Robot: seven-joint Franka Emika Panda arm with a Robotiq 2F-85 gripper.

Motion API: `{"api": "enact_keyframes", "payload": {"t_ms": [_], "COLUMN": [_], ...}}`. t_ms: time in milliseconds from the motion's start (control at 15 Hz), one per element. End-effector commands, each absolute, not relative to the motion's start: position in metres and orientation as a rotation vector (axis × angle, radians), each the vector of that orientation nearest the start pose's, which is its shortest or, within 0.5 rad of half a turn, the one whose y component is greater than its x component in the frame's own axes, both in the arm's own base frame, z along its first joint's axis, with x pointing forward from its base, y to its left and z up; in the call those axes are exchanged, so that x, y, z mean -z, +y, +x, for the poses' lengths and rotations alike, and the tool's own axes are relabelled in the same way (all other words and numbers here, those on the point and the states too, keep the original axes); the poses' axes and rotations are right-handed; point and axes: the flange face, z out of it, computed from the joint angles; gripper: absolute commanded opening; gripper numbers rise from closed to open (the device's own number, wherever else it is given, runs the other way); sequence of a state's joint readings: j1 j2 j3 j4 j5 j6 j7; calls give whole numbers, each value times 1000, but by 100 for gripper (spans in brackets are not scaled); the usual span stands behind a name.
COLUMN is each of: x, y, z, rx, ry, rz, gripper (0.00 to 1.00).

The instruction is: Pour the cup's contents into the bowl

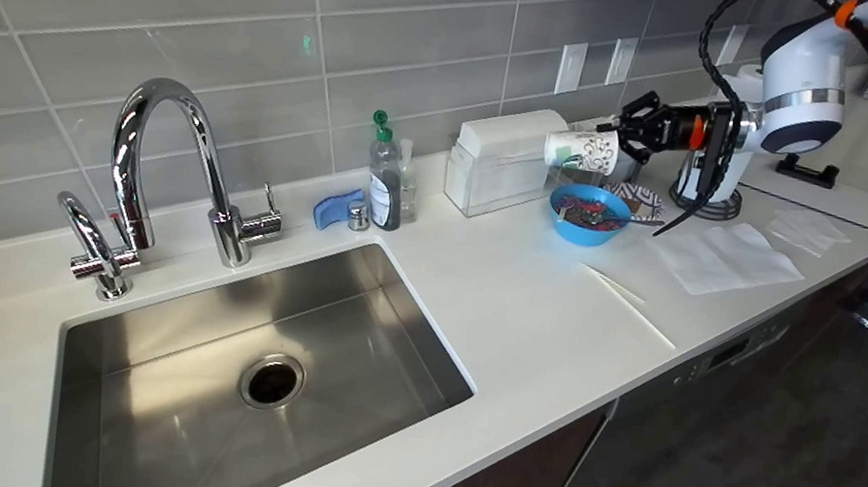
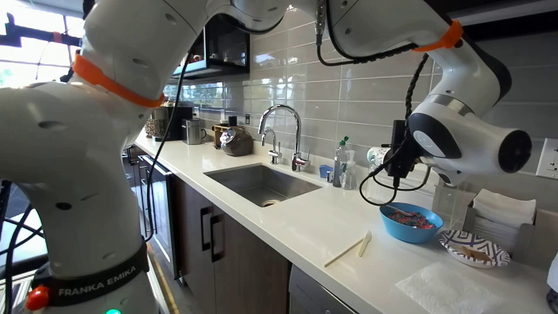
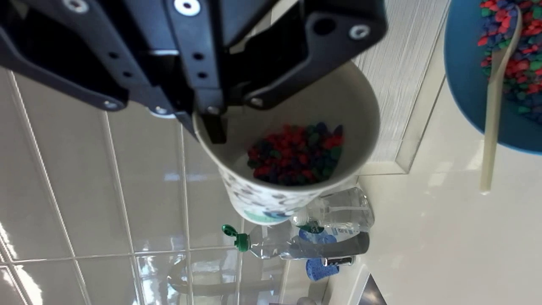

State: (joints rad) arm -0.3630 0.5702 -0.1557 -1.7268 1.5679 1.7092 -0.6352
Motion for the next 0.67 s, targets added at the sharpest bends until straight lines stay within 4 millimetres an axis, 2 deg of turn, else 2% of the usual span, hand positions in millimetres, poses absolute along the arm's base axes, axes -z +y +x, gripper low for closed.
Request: {"api": "enact_keyframes", "payload": {"t_ms": [0, 600], "x": [-275, -232], "y": [-245, -264], "z": [621, 620], "rx": [374, 376], "ry": [565, 608], "rz": [-1559, -1420], "gripper": [1, 1]}}
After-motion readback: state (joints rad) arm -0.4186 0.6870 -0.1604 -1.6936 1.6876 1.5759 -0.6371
